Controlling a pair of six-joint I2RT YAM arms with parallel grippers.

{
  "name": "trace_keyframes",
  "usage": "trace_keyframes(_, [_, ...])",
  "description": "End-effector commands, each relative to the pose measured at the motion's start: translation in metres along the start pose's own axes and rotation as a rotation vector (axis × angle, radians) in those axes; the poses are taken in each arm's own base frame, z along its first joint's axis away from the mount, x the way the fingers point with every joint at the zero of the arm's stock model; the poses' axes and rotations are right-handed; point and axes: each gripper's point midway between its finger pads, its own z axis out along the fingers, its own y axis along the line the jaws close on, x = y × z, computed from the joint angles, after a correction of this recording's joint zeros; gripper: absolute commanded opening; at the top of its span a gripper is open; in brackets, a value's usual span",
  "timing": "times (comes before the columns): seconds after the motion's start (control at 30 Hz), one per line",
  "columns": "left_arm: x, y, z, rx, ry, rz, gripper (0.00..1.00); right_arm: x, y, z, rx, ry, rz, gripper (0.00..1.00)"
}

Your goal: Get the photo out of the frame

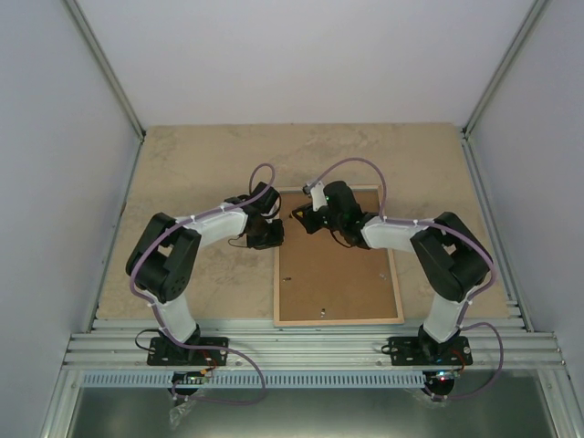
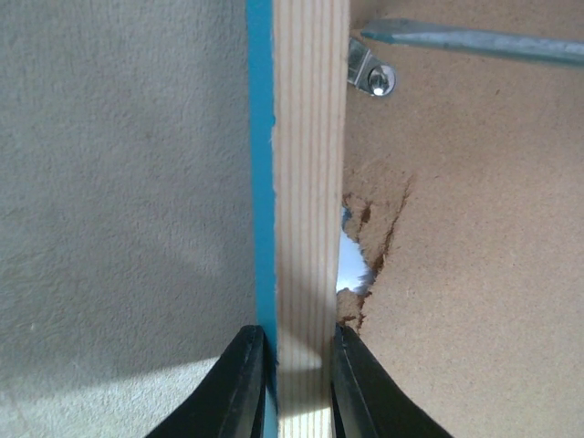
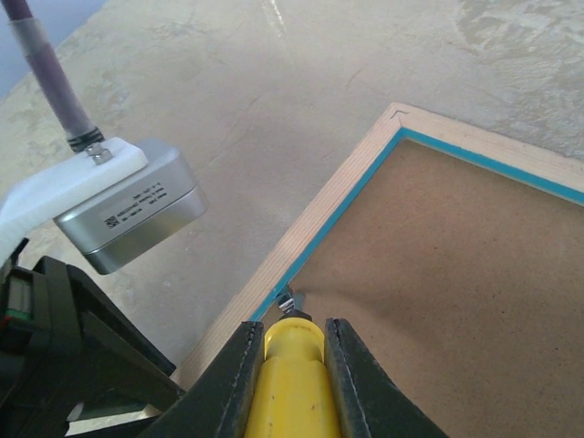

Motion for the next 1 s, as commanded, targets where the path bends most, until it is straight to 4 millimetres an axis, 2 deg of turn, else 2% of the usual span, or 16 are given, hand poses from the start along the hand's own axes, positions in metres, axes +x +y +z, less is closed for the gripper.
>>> trace_keyframes(0.0, [0.023, 0.007, 0.006, -0.009, 0.073, -0.023, 0.16, -0.001, -0.012, 0.003, 0.099, -0.005, 0.006, 0.00])
trace_keyframes(0.2, [0.024, 0.007, 0.007, -0.007, 0.072, -0.027, 0.16, -0.010, 0.002, -0.008, 0.051, -0.026, -0.029, 0.00])
trace_keyframes(0.47, [0.023, 0.006, 0.009, 0.002, 0.069, -0.032, 0.16, -0.003, 0.021, -0.027, -0.040, -0.023, -0.050, 0.01])
trace_keyframes(0.67, [0.022, 0.004, 0.008, 0.013, 0.067, -0.036, 0.16, 0.012, 0.027, -0.020, -0.063, 0.009, -0.039, 0.00])
trace_keyframes(0.97, [0.024, 0.003, 0.007, 0.021, 0.064, -0.034, 0.16, 0.013, 0.019, -0.013, -0.022, -0.006, -0.026, 0.00])
